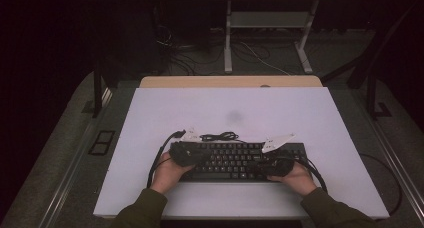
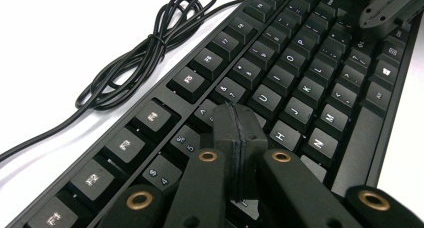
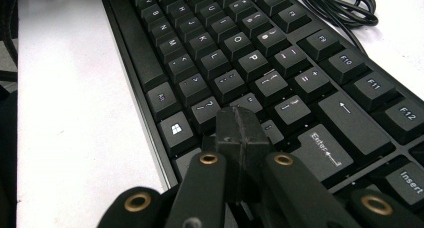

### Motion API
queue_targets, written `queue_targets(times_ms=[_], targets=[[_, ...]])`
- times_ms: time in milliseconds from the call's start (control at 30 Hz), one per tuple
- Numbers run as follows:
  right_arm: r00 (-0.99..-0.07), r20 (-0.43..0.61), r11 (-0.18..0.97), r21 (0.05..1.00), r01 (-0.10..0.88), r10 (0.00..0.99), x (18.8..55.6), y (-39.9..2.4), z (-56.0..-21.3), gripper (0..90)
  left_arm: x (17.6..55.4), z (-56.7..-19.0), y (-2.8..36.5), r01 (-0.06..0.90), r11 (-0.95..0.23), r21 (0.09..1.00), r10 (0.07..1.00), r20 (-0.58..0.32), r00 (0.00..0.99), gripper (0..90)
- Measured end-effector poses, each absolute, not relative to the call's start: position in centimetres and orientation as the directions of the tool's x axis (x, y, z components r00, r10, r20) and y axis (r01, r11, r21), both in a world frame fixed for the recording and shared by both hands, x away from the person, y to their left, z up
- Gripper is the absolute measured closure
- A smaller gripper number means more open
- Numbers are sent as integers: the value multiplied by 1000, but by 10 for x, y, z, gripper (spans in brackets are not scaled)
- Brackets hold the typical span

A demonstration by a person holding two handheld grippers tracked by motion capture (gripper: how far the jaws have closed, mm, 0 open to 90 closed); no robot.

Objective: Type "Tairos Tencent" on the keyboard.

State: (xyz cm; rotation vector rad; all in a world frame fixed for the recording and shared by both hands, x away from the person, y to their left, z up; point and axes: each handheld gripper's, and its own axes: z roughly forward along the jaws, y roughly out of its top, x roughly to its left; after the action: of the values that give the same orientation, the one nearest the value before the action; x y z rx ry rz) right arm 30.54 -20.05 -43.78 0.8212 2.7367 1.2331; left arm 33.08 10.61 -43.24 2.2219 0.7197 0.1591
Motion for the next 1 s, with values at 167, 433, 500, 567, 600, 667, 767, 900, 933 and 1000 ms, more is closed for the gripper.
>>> queue_targets(times_ms=[167, 433, 500, 567, 600, 667, 767, 900, 933, 1000], targets=[[-861, 186, 546, 705, 453, 474, 306, -201, -438, 896, 331, -432, 107, 438, -542, 717, 537, -105, 837, 890], [-861, 183, 548, 704, 452, 475, 306, -201, -438, 896, 331, -430, 110, 436, -516, 737, 542, -114, 833, 881], [-861, 182, 547, 705, 451, 475, 305, -201, -438, 896, 330, -428, 111, 438, -515, 737, 542, -116, 832, 850], [-861, 181, 547, 706, 450, 475, 305, -201, -438, 896, 327, -426, 112, 435, -503, 747, 545, -116, 830, 821], [-861, 181, 547, 706, 450, 475, 305, -201, -438, 896, 327, -426, 112, 435, -503, 747, 545, -116, 830, 800], [-861, 180, 547, 706, 450, 476, 305, -200, -438, 896, 325, -425, 114, 431, -497, 753, 543, -118, 832, 756], [-861, 179, 547, 706, 450, 476, 305, -200, -438, 896, 324, -423, 117, 427, -485, 763, 539, -123, 833, 696], [-861, 182, 546, 706, 451, 476, 305, -201, -438, 896, 321, -422, 119, 420, -472, 775, 532, -130, 837, 593], [-861, 182, 546, 706, 451, 476, 306, -201, -438, 896, 321, -421, 120, 421, -470, 776, 531, -133, 837, 564], [-860, 182, 546, 706, 451, 476, 306, -201, -438, 896, 319, -421, 121, 411, -471, 780, 528, -124, 840, 510]])
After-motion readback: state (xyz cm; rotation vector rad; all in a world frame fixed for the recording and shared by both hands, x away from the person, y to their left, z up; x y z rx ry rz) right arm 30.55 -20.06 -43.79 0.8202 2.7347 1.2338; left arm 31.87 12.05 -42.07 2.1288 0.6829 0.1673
